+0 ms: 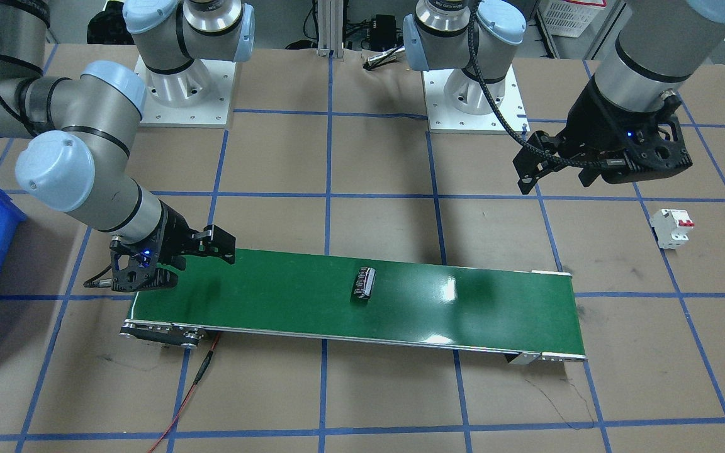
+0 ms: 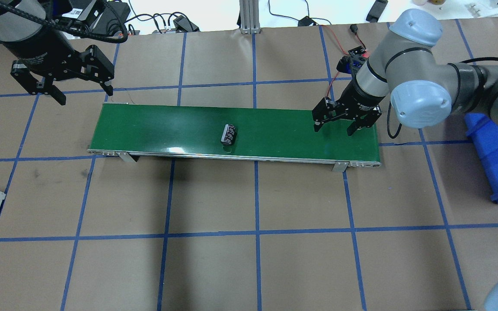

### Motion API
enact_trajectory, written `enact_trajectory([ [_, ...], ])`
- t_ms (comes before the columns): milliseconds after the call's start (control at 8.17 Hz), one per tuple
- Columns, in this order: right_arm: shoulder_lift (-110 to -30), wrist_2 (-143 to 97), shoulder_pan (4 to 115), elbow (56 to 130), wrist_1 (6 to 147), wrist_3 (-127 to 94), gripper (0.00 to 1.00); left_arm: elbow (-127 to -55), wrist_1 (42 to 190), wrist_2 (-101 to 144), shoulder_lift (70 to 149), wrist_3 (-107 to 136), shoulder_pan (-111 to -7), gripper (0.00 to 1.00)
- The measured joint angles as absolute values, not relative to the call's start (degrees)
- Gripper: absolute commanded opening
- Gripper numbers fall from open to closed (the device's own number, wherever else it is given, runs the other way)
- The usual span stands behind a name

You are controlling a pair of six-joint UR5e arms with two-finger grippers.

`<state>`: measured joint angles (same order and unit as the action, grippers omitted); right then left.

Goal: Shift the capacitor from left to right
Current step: 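Hold the right gripper open over the belt as the capacitor approaches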

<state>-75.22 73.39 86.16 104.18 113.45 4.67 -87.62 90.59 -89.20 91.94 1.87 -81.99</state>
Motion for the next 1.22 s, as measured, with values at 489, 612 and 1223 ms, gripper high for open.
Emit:
enact_trajectory([
  [489, -75.31, 73.26, 86.13, 104.71, 114.36, 4.96, 0.99, -87.55, 90.64, -89.12, 92.26, 1.5, -83.71, 1.0],
  [612, -75.35, 73.2, 86.13, 104.68, 114.62, 3.41, 1.0, -87.55, 90.7, -89.26, 92.1, 1.47, -84.74, 1.0],
  [1223, -74.84, 72.72, 86.19, 104.13, 115.9, -2.97, 1.0, -87.57, 90.44, -88.72, 92.5, 3.22, -90.57, 1.0],
])
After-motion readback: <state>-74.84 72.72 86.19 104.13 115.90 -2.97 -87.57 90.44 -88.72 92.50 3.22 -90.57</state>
